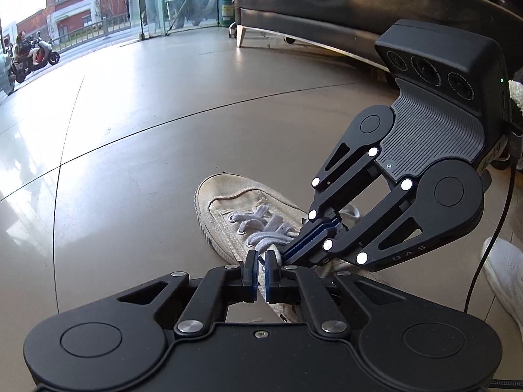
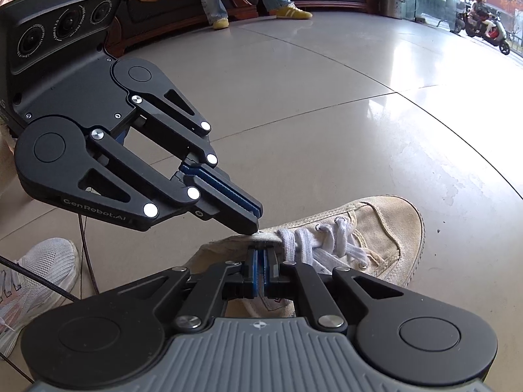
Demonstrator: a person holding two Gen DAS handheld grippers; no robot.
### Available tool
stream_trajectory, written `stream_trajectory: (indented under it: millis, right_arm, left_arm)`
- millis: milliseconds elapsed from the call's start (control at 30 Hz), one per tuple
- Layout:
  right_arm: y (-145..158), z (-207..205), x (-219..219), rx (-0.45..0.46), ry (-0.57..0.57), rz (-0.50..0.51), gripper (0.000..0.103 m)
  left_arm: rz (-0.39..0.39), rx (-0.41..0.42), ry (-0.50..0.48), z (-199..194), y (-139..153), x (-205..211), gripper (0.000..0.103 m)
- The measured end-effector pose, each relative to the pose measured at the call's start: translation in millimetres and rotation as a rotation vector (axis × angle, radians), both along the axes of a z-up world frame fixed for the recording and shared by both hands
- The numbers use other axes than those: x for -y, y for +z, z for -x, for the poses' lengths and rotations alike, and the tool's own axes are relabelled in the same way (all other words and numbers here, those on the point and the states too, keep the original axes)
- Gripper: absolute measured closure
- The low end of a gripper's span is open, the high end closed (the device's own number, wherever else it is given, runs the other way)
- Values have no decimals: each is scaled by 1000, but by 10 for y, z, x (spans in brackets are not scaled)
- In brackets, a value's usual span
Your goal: Lace up shoes with both hands
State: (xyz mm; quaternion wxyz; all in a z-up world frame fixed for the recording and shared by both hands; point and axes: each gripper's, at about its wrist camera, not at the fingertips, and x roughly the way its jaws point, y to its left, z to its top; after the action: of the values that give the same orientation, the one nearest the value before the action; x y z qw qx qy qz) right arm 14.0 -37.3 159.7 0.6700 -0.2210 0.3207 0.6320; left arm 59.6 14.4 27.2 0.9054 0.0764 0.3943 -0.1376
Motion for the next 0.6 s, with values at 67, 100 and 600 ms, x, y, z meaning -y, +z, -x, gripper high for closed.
stream_trajectory:
  millis: [67,100,600]
  right_arm:
    - [27,19,37,1,-4,-3,87]
    - [43,25,57,3,-6,-7,86]
    - [16,516,315,104,74,68,86]
  left_arm:
    - [-53,24,5,21,18,24,102]
    - [-80,35,10,27,25,31,102]
    - [-285,238,346,2,531,-364,101]
